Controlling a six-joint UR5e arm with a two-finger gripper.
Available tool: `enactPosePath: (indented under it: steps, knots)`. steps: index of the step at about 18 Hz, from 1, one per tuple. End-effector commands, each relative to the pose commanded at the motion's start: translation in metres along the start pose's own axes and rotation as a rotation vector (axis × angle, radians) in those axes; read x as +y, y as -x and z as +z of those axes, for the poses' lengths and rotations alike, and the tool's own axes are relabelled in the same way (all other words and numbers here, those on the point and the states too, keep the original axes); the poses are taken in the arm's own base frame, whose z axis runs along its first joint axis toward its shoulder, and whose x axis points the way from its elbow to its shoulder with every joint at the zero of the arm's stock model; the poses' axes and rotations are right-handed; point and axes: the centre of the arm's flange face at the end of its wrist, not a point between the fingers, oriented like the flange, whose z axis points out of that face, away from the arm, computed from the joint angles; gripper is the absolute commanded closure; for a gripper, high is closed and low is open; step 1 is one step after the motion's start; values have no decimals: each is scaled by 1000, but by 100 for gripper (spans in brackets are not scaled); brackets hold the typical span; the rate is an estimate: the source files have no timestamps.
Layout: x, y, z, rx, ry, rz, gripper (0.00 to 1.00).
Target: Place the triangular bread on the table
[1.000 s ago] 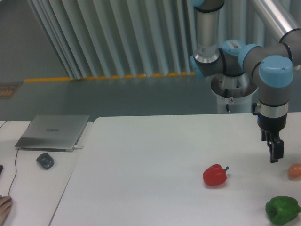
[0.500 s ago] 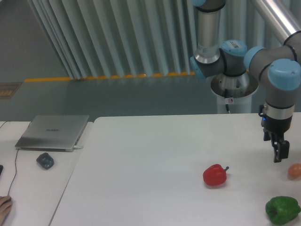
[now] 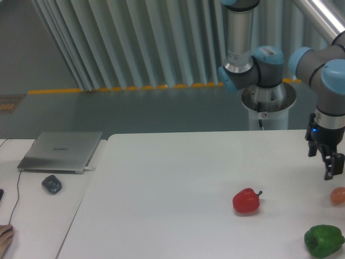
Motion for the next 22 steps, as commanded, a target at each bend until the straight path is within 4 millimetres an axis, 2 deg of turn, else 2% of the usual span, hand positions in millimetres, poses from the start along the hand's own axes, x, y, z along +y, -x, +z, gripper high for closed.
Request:
enactPosePath:
  steps: [3,6,9,12,14,22]
  knots:
    - [34,16,-22,-54,21,-22,0]
    - [69,35,-33,-82,42,43,0]
    - [107,50,-27,-81,54,127,0]
    - [133,64,-13,-105,72,180,0]
    - [137,71,3,-106,76,199,0]
    - [159,92,40,-97,79,280,0]
